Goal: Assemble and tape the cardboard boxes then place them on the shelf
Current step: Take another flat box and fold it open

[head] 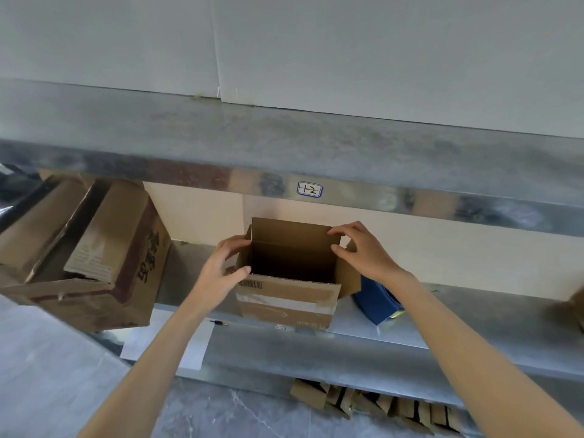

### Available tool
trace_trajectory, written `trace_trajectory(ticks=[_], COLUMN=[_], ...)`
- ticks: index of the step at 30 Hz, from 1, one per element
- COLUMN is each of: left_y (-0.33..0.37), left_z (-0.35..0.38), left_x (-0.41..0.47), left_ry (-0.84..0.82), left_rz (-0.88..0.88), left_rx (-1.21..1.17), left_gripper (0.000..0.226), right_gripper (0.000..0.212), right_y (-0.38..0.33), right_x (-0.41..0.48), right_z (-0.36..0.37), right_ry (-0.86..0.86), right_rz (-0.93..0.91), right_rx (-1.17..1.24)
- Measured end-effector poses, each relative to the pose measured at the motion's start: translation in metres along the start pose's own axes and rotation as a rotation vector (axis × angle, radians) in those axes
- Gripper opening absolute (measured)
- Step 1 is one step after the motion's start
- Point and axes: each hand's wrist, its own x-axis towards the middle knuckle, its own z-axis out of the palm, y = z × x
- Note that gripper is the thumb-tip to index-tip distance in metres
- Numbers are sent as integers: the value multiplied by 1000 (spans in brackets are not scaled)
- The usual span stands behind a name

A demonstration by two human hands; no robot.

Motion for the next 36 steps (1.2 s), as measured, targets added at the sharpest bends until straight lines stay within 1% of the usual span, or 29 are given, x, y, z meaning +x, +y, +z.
trace_trajectory(ticks=[4,10,17,20,23,24,26,28,29,32,34,36], left_y=[0,-1,-2,-3,-3,-4,-7,-7,-7,-6,-3,-2], left_z=[-2,-6,-6,-8,-7,-7,-7,-8,-8,-8,-9,-9], left_x=[5,12,15,16,16,16,17,16,15,12,11,11], left_ry=[-87,-180,-246,-263,-276,-274,-253,-242,-249,-277,-298,-303], left_rz=[30,26,12,-5,-61,-79,-98,-102,-104,-72,-57,-39], left_rx=[15,49,73,78,74,78,88,89,88,117,161,210], left_gripper=[45,49,50,56,67,67,54,29,26,54,60,56], right_gripper=[33,40,43,44,47,47,45,43,42,42,43,51], right_y=[-4,-12,-19,-20,-21,-21,-22,-23,-23,-25,-28,-31], right_x=[1,-3,-10,-13,-21,-24,-29,-33,-36,-44,-49,-55], right_z=[3,9,15,16,20,21,22,20,18,15,15,15], right_ry=[12,25,41,52,42,48,56,43,32,11,5,-6], right_rz=[45,115,174,187,169,159,152,160,163,158,152,161], right_rx=[-29,89,148,167,162,161,159,149,141,138,172,226])
